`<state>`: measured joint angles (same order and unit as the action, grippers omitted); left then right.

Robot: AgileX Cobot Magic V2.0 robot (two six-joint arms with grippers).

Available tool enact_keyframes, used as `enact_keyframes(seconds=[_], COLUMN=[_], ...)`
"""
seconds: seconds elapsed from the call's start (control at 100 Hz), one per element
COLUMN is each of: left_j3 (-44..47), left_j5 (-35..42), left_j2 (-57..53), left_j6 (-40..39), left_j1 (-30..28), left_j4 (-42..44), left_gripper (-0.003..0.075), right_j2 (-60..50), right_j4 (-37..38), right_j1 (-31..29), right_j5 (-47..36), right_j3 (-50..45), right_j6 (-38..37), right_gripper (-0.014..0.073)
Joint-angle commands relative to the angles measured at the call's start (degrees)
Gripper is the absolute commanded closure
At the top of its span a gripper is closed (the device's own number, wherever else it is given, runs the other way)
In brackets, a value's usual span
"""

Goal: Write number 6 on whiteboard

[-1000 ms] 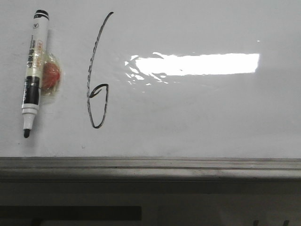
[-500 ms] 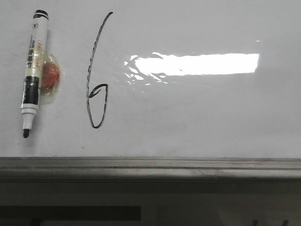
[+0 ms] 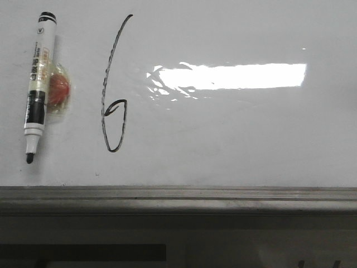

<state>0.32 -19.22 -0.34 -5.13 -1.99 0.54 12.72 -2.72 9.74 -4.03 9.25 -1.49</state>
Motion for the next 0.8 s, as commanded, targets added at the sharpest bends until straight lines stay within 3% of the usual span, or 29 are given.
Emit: enact_keyframes(seconds=[0.0,0.31,0.62,0.79], left_j3=[2.54,2.54,2.54,2.54], left_j5=[2.48,2.48,2.48,2.48], left_j2=[-1.79,-1.79,-1.79,-1.68], left_j6=[-0.63,-0.63,-0.63,-0.63], left_j1=[-0.20,-0.20,-0.20,-0.20], left_j4=[0.02,0.02,0.02,0.02], left_gripper=[0.0739,0.0739,0.0739,0.0739], right_j2=[0.99,-2.37,-12.54,-14.46], right_j4=[3.60,6.24,6.69,6.69], right_j1=[-5.04,-14.68,-15.27,-15.27], right_j5=[-4.77,-4.39,15.39,19.80], right_j3=[-0.77,-11.66,-11.49,-11.49], right_j6=[-0.48,-4.52,-4.52,-4.52], right_gripper=[0.0657,0.0657,0.0657,0.0657])
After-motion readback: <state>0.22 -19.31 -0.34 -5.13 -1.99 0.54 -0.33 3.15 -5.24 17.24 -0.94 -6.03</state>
